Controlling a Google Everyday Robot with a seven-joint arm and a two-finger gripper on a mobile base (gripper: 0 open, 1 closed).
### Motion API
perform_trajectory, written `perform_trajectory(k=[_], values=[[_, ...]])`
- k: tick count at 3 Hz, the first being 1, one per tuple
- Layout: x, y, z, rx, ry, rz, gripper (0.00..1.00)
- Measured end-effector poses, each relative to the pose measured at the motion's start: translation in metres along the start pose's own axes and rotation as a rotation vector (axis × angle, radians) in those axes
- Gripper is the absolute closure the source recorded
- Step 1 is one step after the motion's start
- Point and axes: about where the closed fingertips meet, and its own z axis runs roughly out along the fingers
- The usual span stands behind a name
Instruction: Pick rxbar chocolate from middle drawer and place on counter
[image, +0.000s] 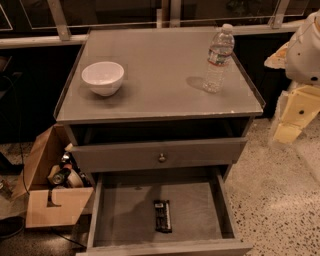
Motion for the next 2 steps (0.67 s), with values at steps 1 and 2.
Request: perform_trajectory(k=[1, 2], values=[[0.0, 0.0, 0.0, 0.0, 0.0, 0.0, 0.0], [-0.003, 0.008, 0.01, -0.016, -0.008, 0.025, 0.0]])
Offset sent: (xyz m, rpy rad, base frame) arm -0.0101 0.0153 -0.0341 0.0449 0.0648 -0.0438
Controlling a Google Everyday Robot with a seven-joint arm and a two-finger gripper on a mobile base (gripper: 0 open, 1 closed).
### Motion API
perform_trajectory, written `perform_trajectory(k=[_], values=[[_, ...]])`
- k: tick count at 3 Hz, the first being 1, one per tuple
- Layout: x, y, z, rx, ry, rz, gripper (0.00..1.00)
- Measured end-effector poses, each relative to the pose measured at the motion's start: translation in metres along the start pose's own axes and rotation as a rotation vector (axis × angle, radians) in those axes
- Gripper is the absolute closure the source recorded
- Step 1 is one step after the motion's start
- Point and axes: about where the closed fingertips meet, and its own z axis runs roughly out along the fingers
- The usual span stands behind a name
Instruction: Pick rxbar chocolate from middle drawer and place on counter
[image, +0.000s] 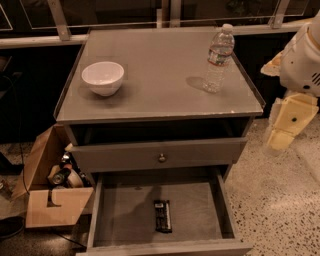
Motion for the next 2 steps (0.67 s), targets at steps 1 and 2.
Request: perform_trajectory(k=[1, 2], values=[[-0.01, 0.021, 0.034, -0.025, -0.011, 0.066, 0.0], [-0.014, 0.047, 0.087, -0.074, 0.03, 0.136, 0.0]])
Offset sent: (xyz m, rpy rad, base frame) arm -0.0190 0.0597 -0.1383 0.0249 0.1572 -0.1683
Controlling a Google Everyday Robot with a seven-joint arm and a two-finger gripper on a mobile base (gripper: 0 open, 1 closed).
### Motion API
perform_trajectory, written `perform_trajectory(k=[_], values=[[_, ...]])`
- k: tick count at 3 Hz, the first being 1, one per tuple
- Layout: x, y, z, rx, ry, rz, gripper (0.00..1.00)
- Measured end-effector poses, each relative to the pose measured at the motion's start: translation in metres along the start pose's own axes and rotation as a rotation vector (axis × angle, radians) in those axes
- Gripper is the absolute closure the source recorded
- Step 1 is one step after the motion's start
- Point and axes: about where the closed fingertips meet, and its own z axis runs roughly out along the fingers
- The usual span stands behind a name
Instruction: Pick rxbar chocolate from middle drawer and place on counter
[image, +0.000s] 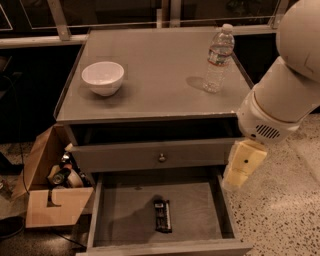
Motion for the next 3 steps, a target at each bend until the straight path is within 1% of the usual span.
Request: perform_trajectory(k=[1, 2, 3], values=[[0.0, 0.0, 0.0, 0.0, 0.0, 0.0, 0.0], [0.001, 0.01, 0.03, -0.017, 0.022, 0.061, 0.0], [0.007, 0.011, 0.067, -0.021, 0.064, 0.153, 0.0]])
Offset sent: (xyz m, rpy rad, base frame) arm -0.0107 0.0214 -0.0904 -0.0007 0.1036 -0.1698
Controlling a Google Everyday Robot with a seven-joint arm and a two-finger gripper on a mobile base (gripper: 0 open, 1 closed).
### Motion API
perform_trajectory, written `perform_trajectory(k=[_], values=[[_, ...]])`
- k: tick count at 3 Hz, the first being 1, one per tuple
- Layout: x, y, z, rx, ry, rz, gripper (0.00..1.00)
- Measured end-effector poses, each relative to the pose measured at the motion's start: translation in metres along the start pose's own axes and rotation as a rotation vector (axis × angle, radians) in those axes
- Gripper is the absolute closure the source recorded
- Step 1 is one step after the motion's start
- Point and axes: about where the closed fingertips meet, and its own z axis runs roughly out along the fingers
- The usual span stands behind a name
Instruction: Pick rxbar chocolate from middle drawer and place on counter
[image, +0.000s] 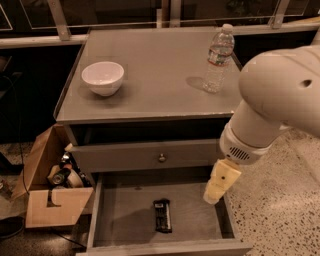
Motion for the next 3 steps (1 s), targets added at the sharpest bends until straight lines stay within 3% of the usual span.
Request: perform_trajectory(k=[1, 3], values=[[0.0034, 0.0013, 0.0316, -0.039, 0.037, 0.055, 0.0], [0.004, 0.0053, 0.0384, -0.071, 0.029, 0.071, 0.0]])
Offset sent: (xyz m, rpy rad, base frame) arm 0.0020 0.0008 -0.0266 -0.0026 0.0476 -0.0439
